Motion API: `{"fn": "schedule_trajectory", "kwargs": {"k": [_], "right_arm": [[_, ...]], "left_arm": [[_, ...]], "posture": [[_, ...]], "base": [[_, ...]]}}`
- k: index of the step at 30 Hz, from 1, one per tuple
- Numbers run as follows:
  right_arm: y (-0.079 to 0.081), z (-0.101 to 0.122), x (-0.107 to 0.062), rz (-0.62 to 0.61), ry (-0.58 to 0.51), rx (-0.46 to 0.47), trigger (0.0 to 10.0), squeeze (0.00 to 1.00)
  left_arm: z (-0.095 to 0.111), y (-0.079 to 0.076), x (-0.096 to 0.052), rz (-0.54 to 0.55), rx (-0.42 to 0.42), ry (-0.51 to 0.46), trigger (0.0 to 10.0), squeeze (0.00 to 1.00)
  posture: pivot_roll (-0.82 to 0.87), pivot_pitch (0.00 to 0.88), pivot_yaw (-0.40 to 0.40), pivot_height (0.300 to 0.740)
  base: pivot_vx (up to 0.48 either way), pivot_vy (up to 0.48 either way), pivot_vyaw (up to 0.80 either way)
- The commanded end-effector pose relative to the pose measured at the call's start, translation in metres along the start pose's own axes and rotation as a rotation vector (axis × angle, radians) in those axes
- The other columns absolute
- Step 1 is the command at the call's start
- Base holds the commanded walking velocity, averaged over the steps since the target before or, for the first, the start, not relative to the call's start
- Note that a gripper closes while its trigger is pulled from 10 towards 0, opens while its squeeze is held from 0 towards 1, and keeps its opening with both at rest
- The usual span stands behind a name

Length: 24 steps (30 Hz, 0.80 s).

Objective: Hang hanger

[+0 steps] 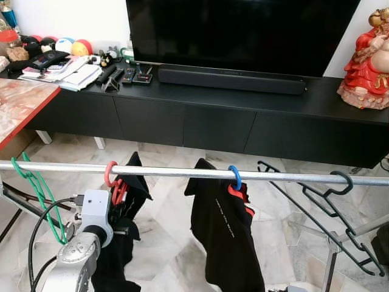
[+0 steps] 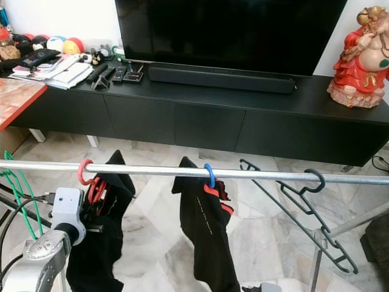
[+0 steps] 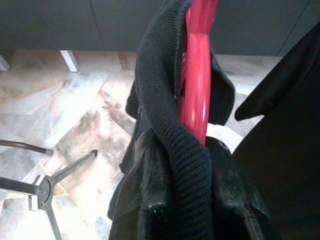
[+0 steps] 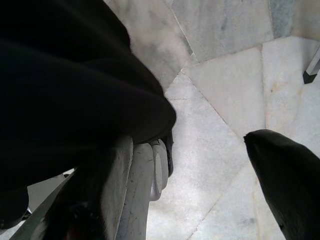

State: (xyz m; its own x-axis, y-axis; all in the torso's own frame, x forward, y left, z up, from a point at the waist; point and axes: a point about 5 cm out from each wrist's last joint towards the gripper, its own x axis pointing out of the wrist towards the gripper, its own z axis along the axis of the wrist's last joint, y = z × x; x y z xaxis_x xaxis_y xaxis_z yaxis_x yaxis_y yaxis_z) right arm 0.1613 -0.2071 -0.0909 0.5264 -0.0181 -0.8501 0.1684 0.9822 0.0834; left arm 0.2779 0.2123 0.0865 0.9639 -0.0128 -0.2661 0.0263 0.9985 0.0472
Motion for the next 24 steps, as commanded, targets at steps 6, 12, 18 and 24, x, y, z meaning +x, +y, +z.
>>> {"fn": "schedule_trajectory", "kwargs": {"k": [6, 12, 18, 24], "right_arm": [[-0.002, -0.005, -0.001, -0.010, 0.019, 0.005, 10.0, 0.00], [-0.002, -0.005, -0.001, -0.009, 0.018, 0.006, 10.0, 0.00], [-0.002, -0.005, -0.001, -0.009, 0.019, 0.008, 10.0, 0.00], [-0.002, -0.005, -0.001, -0.007, 0.019, 0.012, 10.0, 0.00]], "left_arm": [[-0.002, -0.004, -0.001, 0.012, -0.002, 0.010, 10.0, 1.00], [0.011, -0.009, -0.011, 0.028, -0.033, -0.084, 10.0, 1.00], [0.023, -0.009, -0.028, 0.057, -0.031, -0.168, 10.0, 1.00], [0.026, -0.014, -0.046, 0.051, -0.009, -0.197, 10.0, 1.00]], "posture": [[-0.01, 0.126, -0.033, 0.740], [-0.01, 0.129, -0.033, 0.740], [0.00, 0.136, -0.028, 0.740], [0.01, 0.138, -0.022, 0.740]], "base": [[0.000, 0.000, 0.00], [0.000, 0.000, 0.00], [0.000, 0.000, 0.00], [0.000, 0.000, 0.00]]}}
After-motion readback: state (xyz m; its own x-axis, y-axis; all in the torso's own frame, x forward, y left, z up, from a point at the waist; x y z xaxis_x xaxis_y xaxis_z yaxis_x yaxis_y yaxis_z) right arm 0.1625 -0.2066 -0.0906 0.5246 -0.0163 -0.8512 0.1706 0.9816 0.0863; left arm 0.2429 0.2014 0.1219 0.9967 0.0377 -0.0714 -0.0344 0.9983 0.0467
